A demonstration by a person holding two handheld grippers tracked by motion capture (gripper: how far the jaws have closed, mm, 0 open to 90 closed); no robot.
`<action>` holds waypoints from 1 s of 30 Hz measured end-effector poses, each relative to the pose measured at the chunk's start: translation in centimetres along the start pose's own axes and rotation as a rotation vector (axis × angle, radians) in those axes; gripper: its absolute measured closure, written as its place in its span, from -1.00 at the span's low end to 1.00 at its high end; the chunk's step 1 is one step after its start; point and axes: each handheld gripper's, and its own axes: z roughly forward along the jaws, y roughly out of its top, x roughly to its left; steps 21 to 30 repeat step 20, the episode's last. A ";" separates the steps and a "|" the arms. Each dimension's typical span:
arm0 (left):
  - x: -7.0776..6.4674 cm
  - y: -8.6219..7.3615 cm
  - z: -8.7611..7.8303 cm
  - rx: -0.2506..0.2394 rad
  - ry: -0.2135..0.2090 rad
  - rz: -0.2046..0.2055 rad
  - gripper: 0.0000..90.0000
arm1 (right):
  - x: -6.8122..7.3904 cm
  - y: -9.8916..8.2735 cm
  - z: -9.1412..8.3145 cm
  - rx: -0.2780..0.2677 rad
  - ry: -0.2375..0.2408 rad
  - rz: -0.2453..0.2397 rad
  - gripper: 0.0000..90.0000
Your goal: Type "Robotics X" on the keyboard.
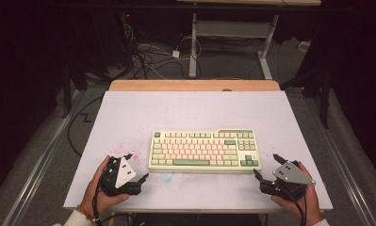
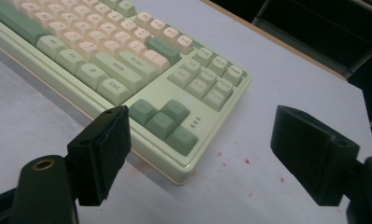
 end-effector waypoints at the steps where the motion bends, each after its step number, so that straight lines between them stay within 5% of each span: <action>1: 0.0 0.0 0.0 0.000 -0.001 0.002 -0.65 | 0.0 0.0 0.0 0.001 0.000 0.002 -0.55; 30: 0.2 0.0 0.3 0.009 -0.007 0.001 -0.65 | 0.3 -0.1 0.3 0.013 0.003 -0.016 -0.56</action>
